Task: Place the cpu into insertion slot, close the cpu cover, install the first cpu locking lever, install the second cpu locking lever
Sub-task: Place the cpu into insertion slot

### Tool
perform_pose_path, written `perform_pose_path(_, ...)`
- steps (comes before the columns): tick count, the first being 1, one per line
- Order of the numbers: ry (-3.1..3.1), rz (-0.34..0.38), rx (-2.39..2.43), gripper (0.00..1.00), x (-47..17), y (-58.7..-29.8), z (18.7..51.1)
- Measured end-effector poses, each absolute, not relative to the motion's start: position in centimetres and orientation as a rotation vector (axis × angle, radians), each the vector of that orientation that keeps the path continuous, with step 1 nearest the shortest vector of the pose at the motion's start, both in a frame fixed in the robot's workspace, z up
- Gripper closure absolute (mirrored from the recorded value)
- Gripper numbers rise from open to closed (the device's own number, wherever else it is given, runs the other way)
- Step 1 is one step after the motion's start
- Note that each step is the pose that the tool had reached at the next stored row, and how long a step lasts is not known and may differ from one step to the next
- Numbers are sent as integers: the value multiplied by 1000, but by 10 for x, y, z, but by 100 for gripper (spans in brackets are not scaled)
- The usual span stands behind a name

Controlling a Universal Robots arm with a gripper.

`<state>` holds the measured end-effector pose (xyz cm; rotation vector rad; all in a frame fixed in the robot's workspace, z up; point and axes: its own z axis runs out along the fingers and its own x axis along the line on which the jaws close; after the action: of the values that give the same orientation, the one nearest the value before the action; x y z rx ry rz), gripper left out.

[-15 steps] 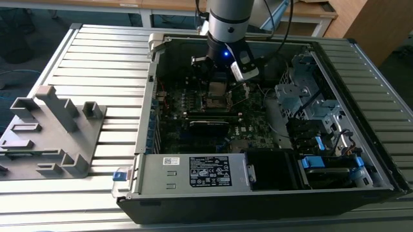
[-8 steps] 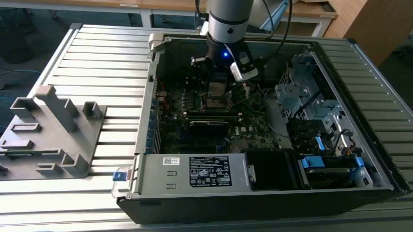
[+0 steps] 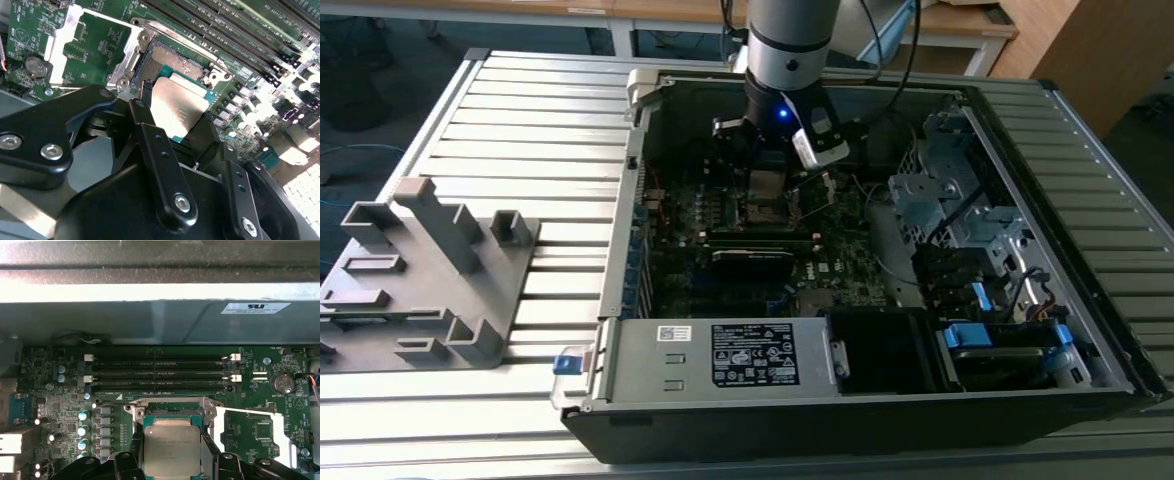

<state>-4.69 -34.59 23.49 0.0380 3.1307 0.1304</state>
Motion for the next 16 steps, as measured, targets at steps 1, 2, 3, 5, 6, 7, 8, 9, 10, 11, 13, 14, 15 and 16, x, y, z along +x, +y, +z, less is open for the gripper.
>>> perform_pose_path(1,3131,130,38,46,-47,-346,235)
perform_pose_path(2,3131,131,38,46,-47,-346,234)
perform_pose_path(3,3131,130,38,46,-47,-345,234)
perform_pose_path(5,3131,131,38,46,-47,-345,232)
perform_pose_path(6,3131,131,38,46,-47,-345,232)
perform_pose_path(7,3131,130,38,46,-47,-345,232)
perform_pose_path(8,3131,130,38,46,-47,-345,232)
perform_pose_path(9,3131,130,38,46,-47,-345,232)
perform_pose_path(10,3131,130,38,46,-47,-345,232)
perform_pose_path(11,3131,130,38,46,-47,-345,231)
perform_pose_path(13,3130,131,44,46,-47,-345,230)
perform_pose_path(14,3130,131,51,46,-47,-345,230)
perform_pose_path(15,3130,130,58,46,-47,-345,230)
perform_pose_path(16,3130,130,63,46,-48,-345,229)
